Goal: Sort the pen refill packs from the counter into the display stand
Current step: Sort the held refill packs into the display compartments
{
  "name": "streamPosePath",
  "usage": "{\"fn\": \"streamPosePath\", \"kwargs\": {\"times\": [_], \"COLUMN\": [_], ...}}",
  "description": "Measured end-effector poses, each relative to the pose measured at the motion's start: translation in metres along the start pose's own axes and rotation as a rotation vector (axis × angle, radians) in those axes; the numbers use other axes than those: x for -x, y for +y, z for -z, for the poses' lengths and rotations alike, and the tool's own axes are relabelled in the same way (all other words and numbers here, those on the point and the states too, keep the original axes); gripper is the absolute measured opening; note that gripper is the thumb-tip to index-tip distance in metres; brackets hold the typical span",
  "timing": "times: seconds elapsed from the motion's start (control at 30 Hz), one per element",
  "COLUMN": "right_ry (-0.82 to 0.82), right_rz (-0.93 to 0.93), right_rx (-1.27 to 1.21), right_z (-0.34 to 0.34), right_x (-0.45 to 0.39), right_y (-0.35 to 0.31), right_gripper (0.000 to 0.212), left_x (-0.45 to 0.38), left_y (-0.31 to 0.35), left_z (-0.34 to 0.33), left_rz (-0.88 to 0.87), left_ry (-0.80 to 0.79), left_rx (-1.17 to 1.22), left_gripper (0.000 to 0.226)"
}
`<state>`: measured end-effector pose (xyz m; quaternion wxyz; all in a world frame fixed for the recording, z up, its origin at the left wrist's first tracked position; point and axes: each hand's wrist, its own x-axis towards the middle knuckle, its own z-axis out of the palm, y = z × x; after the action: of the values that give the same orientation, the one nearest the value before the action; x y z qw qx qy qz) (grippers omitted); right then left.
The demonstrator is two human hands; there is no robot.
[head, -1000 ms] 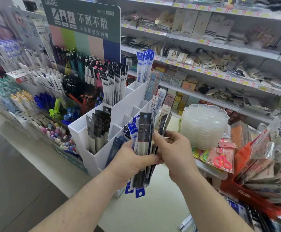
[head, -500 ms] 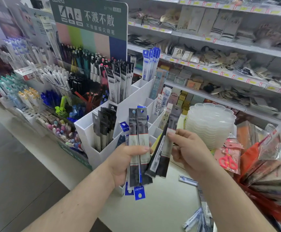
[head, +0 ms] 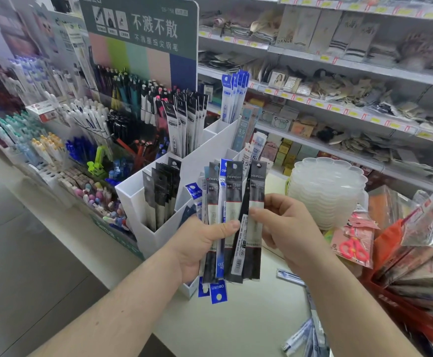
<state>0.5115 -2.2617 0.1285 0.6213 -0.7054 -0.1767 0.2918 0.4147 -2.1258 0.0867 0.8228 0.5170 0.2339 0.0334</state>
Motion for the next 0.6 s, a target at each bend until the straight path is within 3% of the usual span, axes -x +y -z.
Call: {"fn": "streamPosePath", "kwargs": {"times": [0.27,0.4,0.6], "right_ry": [0.061,0.150,0.001], "right_rz": [0.041,-0.032,-0.035], "right_rx": [-0.032,-0.251,-0.208], "right_z": [-0.004,0.001,-0.012], "right_x": [0.000,0.000,0.011], "right_y": [0.005,-0.002,0.002], "right_gripper": [0.011,0.016,0.008], "left_x": [0.000,-0.002,-0.003], "left_y": [-0.003,-0.002,-0.003], "left_z": [0.000,0.008,0.001], "left_rz": [-0.045,-0.028,-0.040], "left_ry": [0.007,-0.027,-0.017], "left_rx": [-0.053,0.034,0.001], "left_gripper": [0.048,0.041,0.047]}}
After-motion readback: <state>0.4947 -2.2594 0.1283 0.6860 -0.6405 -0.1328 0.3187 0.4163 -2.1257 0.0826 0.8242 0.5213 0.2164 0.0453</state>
